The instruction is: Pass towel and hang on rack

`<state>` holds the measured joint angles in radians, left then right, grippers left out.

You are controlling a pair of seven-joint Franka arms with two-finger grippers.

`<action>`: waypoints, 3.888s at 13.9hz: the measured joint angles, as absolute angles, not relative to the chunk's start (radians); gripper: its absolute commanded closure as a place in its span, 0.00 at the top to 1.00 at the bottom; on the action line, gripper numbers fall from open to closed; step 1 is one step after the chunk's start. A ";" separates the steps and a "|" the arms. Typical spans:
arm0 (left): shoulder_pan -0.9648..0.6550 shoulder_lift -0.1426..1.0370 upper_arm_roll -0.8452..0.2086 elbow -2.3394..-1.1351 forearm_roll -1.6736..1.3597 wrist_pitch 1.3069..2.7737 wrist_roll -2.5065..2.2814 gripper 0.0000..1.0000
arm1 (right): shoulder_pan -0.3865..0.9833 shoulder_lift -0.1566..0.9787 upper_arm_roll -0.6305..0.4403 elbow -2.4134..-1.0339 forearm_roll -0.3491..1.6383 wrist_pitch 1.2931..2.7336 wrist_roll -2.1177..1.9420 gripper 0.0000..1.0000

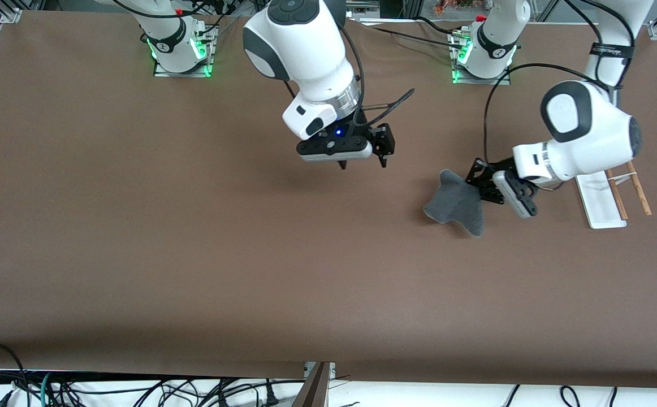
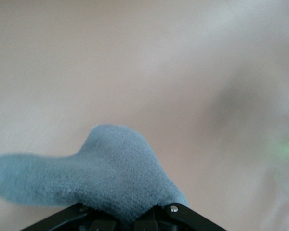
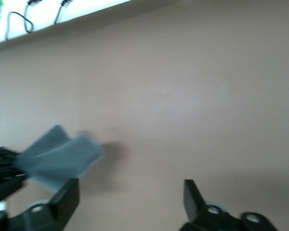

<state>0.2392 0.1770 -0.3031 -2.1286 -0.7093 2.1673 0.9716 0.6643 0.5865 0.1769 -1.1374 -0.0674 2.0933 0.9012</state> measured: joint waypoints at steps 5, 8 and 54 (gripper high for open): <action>0.286 0.178 -0.067 -2.129 -0.586 1.958 1.063 0.00 | 0.522 0.562 0.106 -1.128 -0.101 1.839 0.467 1.00; 0.400 0.197 -0.050 -2.100 -0.500 1.913 1.176 0.00 | 0.417 0.524 0.042 -1.124 -0.101 1.779 0.303 1.00; 0.759 0.631 -0.069 -1.235 -0.225 1.507 1.566 1.00 | -0.005 0.020 0.026 -1.613 0.005 1.659 0.028 1.00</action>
<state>0.7590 0.6312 -0.0693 -1.2347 -0.2246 1.5073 1.5664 -0.0052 0.0197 0.0257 -1.6128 0.0054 1.6589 0.0278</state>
